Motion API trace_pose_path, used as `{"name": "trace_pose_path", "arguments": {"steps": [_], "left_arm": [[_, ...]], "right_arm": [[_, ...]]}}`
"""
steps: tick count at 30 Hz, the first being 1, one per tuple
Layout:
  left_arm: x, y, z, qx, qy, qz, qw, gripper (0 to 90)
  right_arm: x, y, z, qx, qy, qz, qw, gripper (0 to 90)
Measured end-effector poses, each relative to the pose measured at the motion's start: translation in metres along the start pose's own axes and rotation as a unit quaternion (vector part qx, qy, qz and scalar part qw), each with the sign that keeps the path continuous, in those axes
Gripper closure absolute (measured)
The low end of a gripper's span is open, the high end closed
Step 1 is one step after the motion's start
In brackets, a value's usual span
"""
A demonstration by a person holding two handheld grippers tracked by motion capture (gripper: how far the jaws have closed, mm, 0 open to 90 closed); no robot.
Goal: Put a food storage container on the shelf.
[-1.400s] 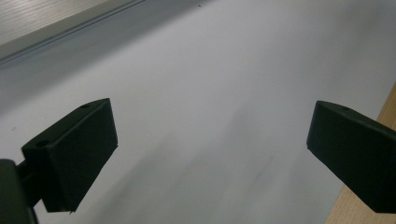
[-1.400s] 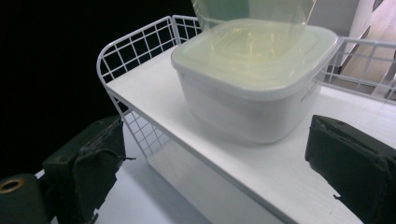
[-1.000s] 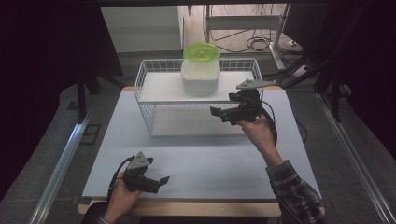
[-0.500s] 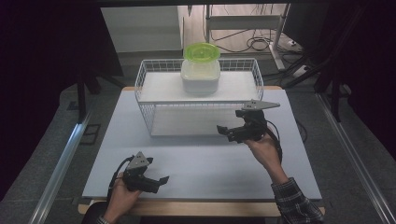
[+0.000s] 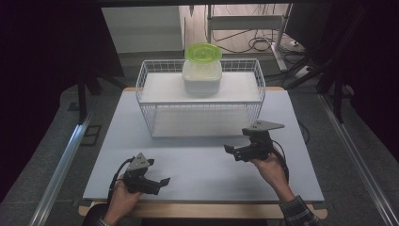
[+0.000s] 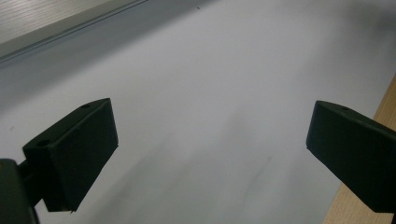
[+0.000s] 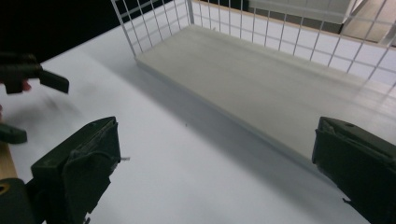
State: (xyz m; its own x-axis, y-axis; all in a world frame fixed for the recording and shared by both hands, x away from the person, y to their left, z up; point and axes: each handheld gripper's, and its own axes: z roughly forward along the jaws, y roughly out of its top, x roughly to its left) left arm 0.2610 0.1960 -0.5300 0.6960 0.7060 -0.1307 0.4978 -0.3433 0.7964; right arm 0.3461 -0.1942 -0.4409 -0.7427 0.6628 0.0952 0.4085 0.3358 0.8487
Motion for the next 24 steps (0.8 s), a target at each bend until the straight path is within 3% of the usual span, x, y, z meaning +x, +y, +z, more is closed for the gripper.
{"name": "trace_pose_path", "arguments": {"steps": [10,16,24], "left_arm": [[0.0,0.0,0.0,0.002,-0.002,-0.002,1.0,2.2],[0.0,0.0,0.001,0.004,-0.004,-0.003,1.0,2.1],[0.0,-0.001,0.002,0.009,-0.006,-0.001,0.9999,2.1]], "right_arm": [[0.008,-0.034,-0.006,0.014,-0.026,-0.02,0.9994,0.5],[0.01,-0.052,-0.005,0.039,-0.051,-0.041,0.9971,0.0],[0.012,-0.073,0.005,0.085,-0.054,-0.051,0.9936,0.0]]}}
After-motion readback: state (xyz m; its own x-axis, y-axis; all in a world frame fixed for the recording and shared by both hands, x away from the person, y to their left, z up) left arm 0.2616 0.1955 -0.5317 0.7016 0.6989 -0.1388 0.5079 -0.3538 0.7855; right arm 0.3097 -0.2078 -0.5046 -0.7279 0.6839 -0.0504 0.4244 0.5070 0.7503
